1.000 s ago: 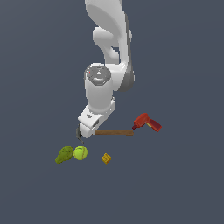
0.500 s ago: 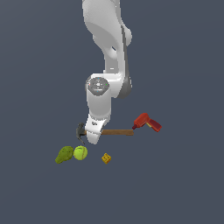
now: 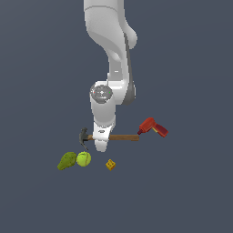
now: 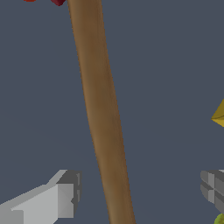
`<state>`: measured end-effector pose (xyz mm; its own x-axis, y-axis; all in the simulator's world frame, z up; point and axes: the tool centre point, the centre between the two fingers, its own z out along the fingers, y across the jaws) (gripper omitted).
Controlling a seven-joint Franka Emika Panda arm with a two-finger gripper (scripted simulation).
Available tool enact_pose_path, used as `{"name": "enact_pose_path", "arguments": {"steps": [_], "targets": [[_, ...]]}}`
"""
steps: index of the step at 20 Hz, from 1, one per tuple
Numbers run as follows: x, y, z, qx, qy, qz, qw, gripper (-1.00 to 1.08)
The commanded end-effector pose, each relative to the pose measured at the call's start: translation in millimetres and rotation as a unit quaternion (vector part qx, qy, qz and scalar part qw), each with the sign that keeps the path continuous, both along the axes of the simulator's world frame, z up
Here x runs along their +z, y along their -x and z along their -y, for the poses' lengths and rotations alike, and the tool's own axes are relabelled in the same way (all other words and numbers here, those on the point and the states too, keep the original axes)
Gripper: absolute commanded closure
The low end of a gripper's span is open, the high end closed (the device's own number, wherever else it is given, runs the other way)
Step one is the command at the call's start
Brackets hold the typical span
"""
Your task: Pick up a designated object from a clutter of objects.
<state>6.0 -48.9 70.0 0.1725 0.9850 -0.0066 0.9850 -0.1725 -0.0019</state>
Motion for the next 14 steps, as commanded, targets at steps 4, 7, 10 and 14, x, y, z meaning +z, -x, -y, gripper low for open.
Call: {"name": "enact_pose_path", "arguments": {"steps": [4,7,10,14], "targets": [[-3,0,-1,0.013,-0.003,0.001,0.9999,-0.92],[-4,0,-1,0.011,-0.003,0.001,0.9999,-0.92],[-11,1,-1,0.011,-0.003,0.001,0.9999,-0.92],[-29,1,-1,0.012,-0.003,0.001,0.9999,-0.92]]}}
